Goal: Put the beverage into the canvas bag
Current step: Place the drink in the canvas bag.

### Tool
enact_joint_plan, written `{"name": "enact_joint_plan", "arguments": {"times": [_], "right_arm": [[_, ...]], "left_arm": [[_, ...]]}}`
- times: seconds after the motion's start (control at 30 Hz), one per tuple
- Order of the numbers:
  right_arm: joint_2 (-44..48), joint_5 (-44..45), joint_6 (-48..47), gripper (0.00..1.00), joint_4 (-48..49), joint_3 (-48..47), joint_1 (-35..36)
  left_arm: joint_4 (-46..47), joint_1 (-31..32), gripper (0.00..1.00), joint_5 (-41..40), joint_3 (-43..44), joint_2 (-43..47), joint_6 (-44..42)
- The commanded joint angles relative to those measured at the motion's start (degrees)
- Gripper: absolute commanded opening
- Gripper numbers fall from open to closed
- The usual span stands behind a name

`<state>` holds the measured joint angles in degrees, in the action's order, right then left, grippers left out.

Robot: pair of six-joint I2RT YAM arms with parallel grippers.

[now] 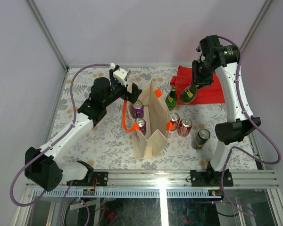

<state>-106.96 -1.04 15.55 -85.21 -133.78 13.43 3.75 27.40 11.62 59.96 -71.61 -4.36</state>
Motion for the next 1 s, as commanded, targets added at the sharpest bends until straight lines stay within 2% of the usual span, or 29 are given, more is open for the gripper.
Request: {"name": "enact_joint_plan", "arguments": {"times": [0.0,0.6,0.97], "right_arm": [[5.09,-2.64,-1.21,0.0,1.4,-1.21,-0.16],[9.31,-7.9,-1.36,0.0,0.88,2.64,-0.16],[9.23,-13.15,0.6,0.0,2.04,-3.78,-0.11]], "left_arm": [[1.26,0.38,1.0,0.52,0.24,-0.49,0.54],[1.01,0.73,1.0,0.29,0.41,-0.62,0.34],[0.91,1.14,1.0,0.51,0.57,-0.81,0.2]]}}
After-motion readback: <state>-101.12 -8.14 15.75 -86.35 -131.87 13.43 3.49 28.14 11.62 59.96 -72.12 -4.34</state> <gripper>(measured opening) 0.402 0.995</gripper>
